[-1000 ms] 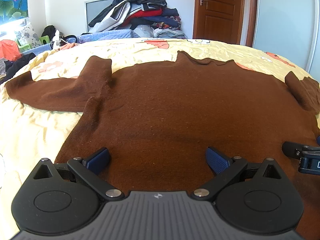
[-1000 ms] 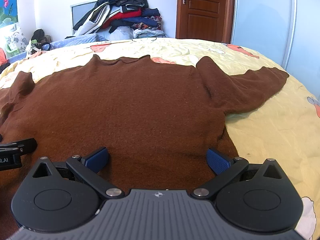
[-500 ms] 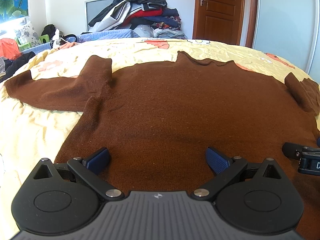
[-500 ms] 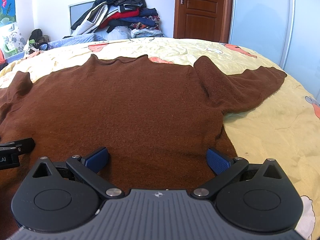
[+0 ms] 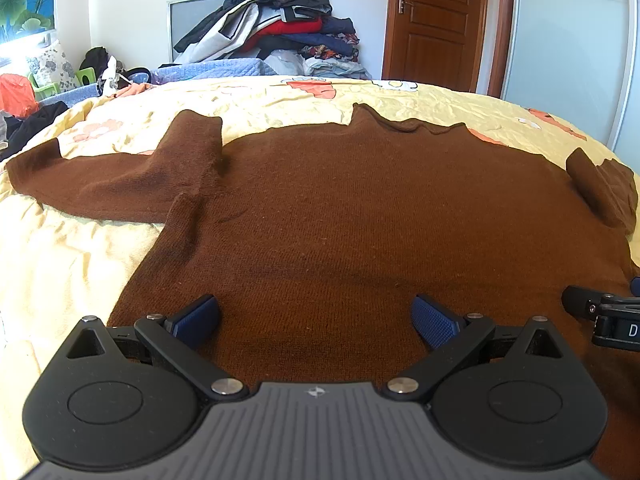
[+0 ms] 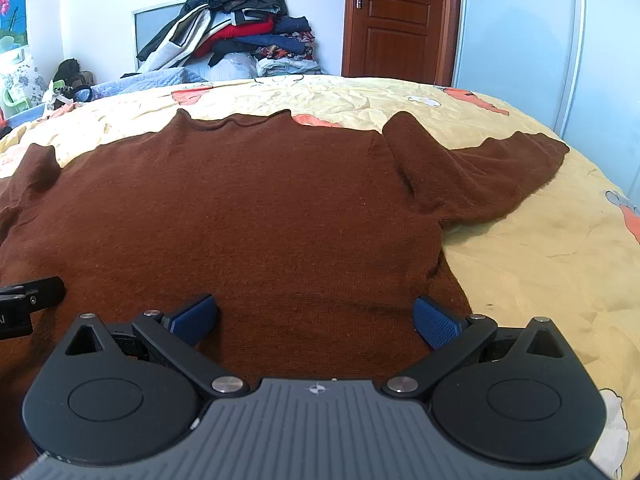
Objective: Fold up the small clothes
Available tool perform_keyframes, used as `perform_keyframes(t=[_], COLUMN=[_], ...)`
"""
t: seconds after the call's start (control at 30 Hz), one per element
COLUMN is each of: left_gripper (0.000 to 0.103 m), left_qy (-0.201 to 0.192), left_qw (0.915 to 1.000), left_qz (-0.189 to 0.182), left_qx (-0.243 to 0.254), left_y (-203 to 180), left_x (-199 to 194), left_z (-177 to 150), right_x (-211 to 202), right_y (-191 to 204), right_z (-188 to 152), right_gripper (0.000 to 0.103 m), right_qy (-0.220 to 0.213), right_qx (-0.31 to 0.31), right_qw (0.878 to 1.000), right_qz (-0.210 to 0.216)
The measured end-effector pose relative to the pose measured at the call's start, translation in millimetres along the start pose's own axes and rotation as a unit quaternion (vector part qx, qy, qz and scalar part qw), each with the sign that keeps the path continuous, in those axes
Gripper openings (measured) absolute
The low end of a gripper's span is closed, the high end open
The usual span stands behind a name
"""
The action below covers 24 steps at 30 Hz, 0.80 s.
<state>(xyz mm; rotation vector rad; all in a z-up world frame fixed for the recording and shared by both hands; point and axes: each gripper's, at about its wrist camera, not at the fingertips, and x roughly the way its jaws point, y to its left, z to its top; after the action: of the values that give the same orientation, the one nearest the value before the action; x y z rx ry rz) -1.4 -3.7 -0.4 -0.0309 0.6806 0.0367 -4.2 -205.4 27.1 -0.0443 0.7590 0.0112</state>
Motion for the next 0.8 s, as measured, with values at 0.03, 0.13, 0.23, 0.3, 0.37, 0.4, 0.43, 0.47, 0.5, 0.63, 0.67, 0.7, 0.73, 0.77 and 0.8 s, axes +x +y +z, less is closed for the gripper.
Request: perform_keyframes(t=[0.03,0.13,0.23,0.3,0.37,0.4,0.43,0.47,0.5,0.63,0.67,0.7,0.73,0.77,0.8], left_gripper=[0.103,0.103,0.103,0.103,0.103,0.103,0.103,0.103,0.103,0.103,0.103,0.103,0.103,0.103,0.103], left_qy=[0.0,0.001,0.002,0.002,0.002,0.002,0.002,0.002,0.002,0.002,0.002,0.002,0.002,0.002,0.002], left_qw=[1.0,1.0,1.0,1.0,1.0,0.9999,0.9999,0.9999,0.9999,0.9999,0.9999,0.9999,0.9999,0.9999,0.9999], left_qz=[0.0,0.003,0.006,0.007,0.008,0.008,0.008,0.009,0.009,0.009,0.009,0.009,0.009,0.009,0.009], left_qx=[0.001,0.003,0.005,0.006,0.006,0.006,0.006,0.006,0.006,0.006,0.006,0.006,0.006,0.006,0.006], left_y=[0.3,-0.1,-1.3,-2.2,-2.6,-2.5,-2.5,-2.6,-2.5,-2.4,-2.3,-2.4,-2.3,-2.1,-2.2], left_x=[-0.2,0.2,0.6,1.2,1.5,1.7,1.7,1.7,1.5,1.4,1.4,1.4,1.4,1.3,1.2], left_z=[-0.2,-0.2,-0.1,0.0,0.1,0.2,0.2,0.2,0.0,-0.1,-0.2,-0.1,-0.2,-0.3,-0.3], right_x=[0.2,0.0,-1.2,-1.3,-1.3,-1.3,-1.3,-1.3,-1.4,-1.8,-1.8,-1.8,-1.8,-1.8,-1.8], right_y=[-0.3,0.4,0.9,0.9,1.2,1.2,1.3,1.4,1.4,2.4,2.7,2.8,3.1,3.3,3.2], right_z=[0.0,0.0,-0.5,-0.6,-0.6,-0.6,-0.7,-0.7,-0.8,-1.0,-1.0,-0.8,-0.8,-0.8,-0.8], right_gripper=[0.103,0.103,0.103,0.103,0.103,0.103,0.103,0.103,0.103,0.103,0.103,0.103,0.103,0.103,0.103], right_qy=[0.0,0.0,-0.001,-0.001,-0.001,-0.001,-0.001,-0.001,-0.001,-0.001,-0.001,-0.001,0.0,0.0,-0.001], right_qx=[0.0,0.0,0.0,0.0,0.0,0.0,0.0,0.0,0.0,0.0,0.0,-0.001,-0.001,-0.001,-0.001], right_qw=[1.0,1.0,1.0,1.0,1.0,1.0,1.0,1.0,1.0,1.0,1.0,1.0,1.0,1.0,1.0], right_qz=[0.0,0.0,0.0,0.0,0.0,0.0,0.0,0.0,0.0,0.001,0.001,0.002,0.002,0.002,0.002])
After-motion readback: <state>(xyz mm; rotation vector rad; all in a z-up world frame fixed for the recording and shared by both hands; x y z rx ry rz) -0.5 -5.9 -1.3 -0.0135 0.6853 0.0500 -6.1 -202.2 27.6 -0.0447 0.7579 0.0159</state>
